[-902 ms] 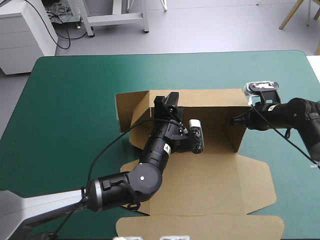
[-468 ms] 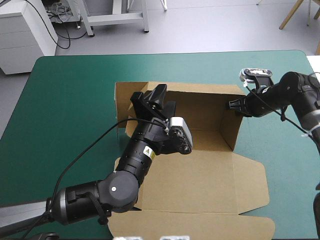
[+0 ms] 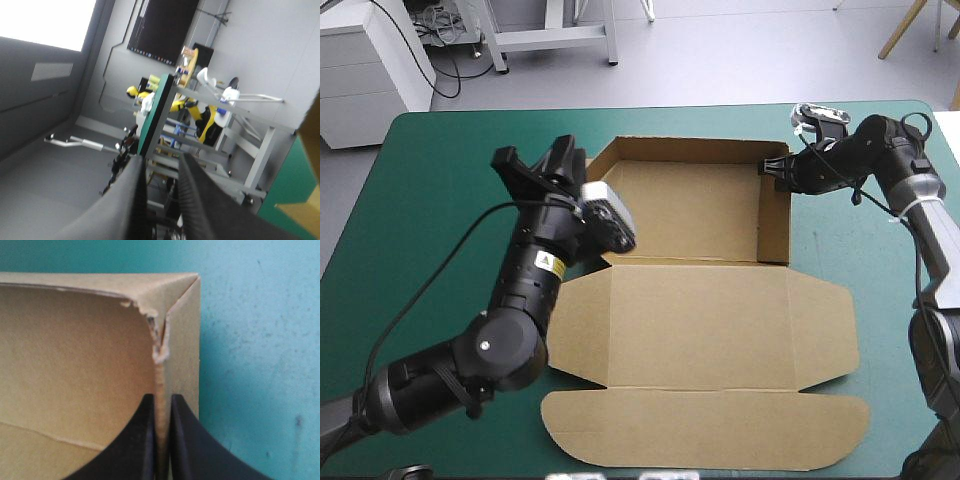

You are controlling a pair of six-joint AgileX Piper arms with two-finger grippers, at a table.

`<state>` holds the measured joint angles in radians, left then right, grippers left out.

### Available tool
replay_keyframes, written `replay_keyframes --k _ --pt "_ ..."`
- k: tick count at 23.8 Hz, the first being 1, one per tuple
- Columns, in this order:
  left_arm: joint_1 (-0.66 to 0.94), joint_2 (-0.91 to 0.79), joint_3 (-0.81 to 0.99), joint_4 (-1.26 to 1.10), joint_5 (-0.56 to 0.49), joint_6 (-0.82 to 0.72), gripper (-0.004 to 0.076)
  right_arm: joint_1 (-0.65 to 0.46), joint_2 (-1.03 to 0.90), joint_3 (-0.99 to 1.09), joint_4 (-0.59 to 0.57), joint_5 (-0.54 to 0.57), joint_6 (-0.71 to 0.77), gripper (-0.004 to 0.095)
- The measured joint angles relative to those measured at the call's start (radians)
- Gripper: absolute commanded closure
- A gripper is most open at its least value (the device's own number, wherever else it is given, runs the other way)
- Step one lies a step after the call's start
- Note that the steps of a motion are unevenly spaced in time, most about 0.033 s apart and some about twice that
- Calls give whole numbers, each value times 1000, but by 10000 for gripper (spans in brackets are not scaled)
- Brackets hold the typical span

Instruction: Fold the box

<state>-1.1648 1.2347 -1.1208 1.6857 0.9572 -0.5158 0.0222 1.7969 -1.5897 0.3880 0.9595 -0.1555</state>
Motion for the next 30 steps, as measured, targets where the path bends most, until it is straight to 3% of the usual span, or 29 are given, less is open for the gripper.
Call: replay_keyframes --k 6,12,14,17,18,20,24,30 --pt "296 -6 0 -24 -65 -63 727 0 51 -3 22 -74 0 924" --pt "589 -7 0 -296 -115 -73 727 23 66 0 9 -137 -4 904" --pt "651 -7 0 -369 -114 -75 727 42 67 2 -22 -158 -4 823" --pt "727 -8 0 -485 -114 -75 727 73 74 5 -82 -161 -4 613" --pt "750 -8 0 -528 -114 -73 727 84 79 11 -101 -147 -4 469" --pt "805 -8 0 -639 -115 -59 727 105 95 24 -144 -95 -4 375" --pt "884 -8 0 -808 -131 -1 727 110 100 -9 -161 -33 -4 382" --pt "1013 -8 0 -990 -191 14 727 110 100 -238 -251 206 -4 382"
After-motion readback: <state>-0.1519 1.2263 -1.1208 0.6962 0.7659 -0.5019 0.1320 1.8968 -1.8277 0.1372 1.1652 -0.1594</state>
